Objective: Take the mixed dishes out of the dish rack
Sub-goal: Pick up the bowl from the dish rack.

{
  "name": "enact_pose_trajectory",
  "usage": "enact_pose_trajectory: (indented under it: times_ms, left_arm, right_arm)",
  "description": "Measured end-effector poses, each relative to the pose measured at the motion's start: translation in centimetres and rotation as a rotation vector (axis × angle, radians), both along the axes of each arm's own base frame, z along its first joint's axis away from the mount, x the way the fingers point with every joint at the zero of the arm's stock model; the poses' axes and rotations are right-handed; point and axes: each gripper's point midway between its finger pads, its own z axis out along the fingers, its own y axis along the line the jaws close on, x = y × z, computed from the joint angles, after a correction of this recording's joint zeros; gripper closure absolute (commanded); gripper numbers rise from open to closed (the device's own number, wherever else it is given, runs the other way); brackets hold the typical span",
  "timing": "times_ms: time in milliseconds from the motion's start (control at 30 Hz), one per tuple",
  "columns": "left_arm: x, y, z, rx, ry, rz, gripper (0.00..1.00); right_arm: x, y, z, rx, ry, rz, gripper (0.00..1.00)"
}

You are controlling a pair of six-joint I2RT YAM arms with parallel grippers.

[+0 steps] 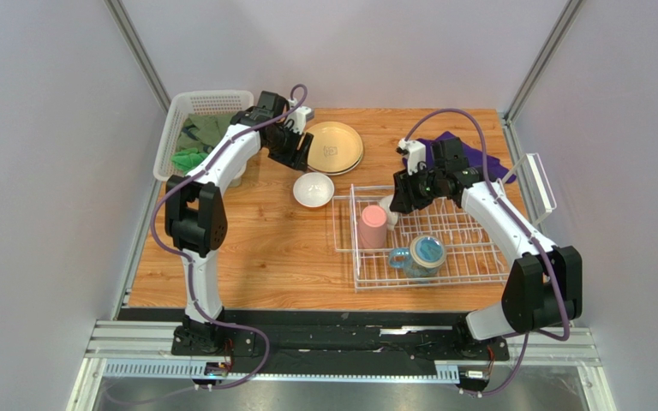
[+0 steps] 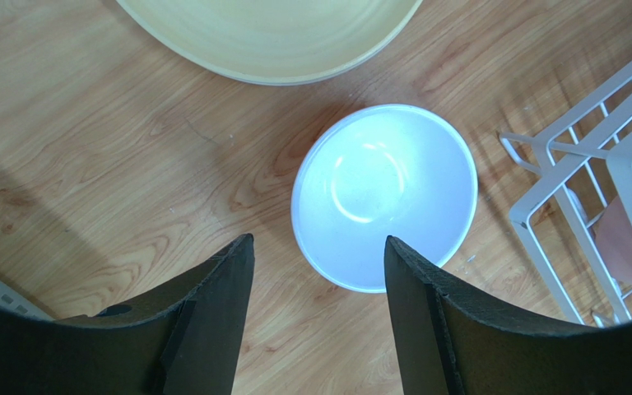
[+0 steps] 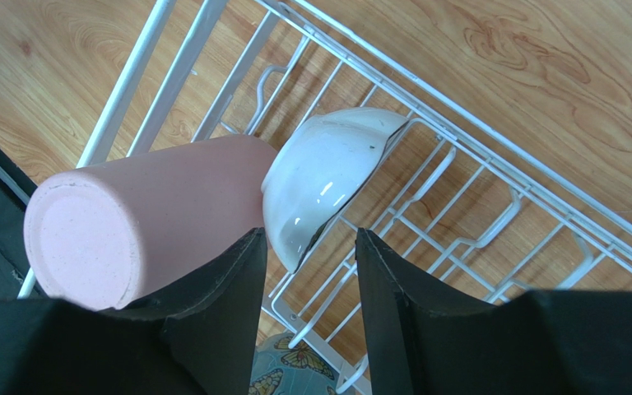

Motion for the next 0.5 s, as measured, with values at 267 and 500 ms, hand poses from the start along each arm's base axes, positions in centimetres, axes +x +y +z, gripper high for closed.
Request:
enact_pose_trajectory:
  times_ms: [267,500]
  left_arm:
    - [-0.2,0.1,0.7,-0.002,-0.017,-0.013,0.32]
    - [-0.6,0.2,-0.1,0.008,-0.002,-0.024,0.32]
  right_arm:
    - [-0.1,0.5,-1.0,0.018,0.041,0.021,0.57]
    - [-0.3,1.2,-1.8,0.047,0.084,0.055,0.62]
